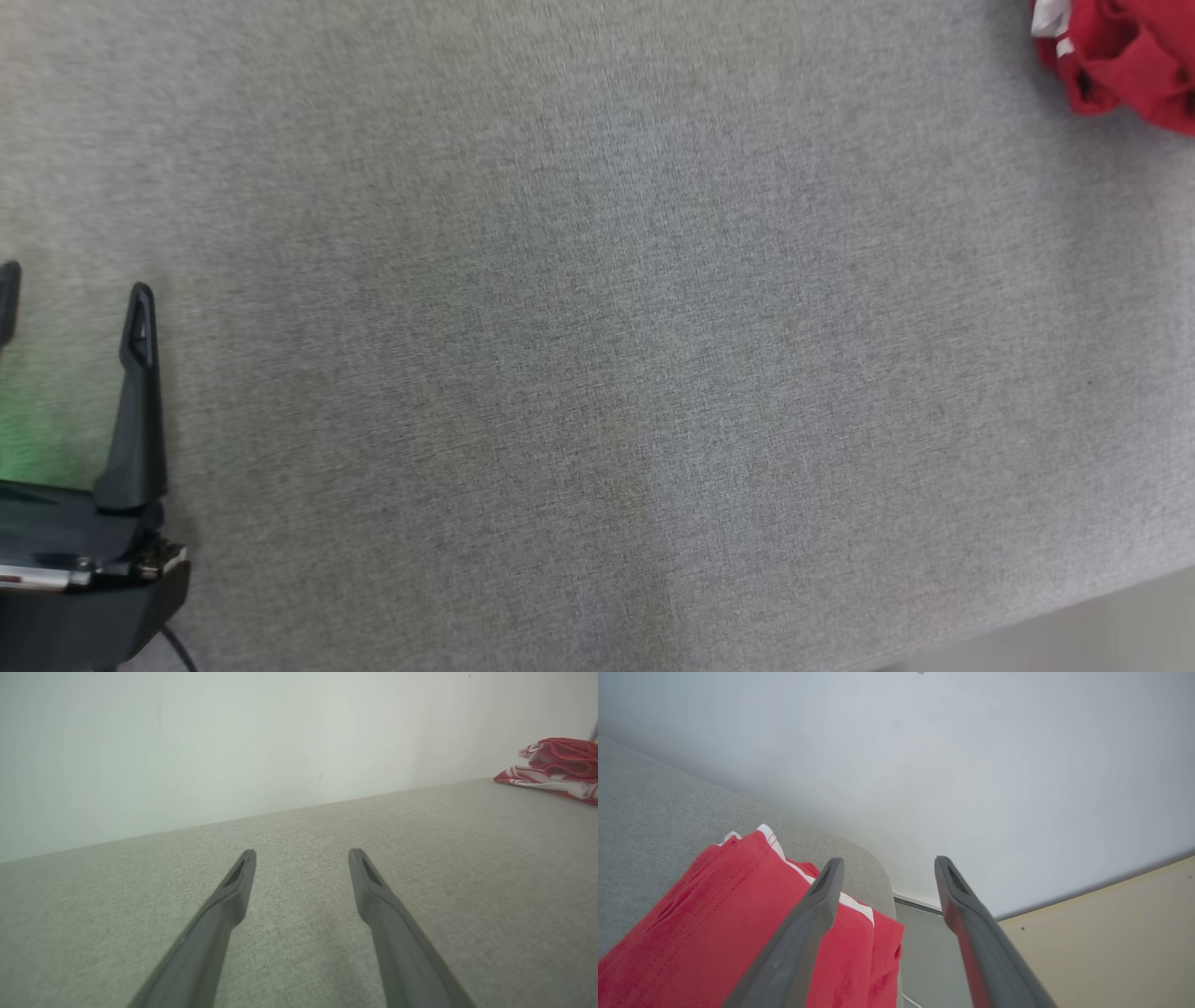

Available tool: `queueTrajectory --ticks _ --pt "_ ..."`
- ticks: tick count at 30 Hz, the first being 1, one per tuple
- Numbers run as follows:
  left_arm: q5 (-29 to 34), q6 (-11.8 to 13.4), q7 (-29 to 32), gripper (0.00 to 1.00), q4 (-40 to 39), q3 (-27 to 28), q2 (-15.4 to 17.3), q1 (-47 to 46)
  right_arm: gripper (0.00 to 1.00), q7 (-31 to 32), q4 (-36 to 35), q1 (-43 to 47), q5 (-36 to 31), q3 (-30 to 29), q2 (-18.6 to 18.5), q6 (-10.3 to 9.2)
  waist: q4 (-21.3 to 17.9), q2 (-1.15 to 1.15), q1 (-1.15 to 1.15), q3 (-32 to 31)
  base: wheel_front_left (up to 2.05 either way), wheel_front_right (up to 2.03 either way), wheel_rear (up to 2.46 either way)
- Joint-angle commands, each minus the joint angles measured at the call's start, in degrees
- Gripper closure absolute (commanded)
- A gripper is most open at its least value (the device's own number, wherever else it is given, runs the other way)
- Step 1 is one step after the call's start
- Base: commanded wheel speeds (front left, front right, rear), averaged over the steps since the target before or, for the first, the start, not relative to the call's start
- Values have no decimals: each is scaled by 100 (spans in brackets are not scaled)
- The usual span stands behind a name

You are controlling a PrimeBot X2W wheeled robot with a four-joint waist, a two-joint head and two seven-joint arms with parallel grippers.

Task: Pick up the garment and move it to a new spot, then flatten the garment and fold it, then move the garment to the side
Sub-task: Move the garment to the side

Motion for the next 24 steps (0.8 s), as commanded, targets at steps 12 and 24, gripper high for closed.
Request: queueTrajectory --ticks 12,24 --pt "-65 85 -62 0 780 55 -499 308 0 -763 -572 1104 291 -419 892 -18 385 -1 0 -1348 0 0 0" --pt "103 -6 -65 0 1531 253 -1021 818 0 -1336 -982 2784 419 -709 1856 -17 864 -1 0 -2657 0 0 0"
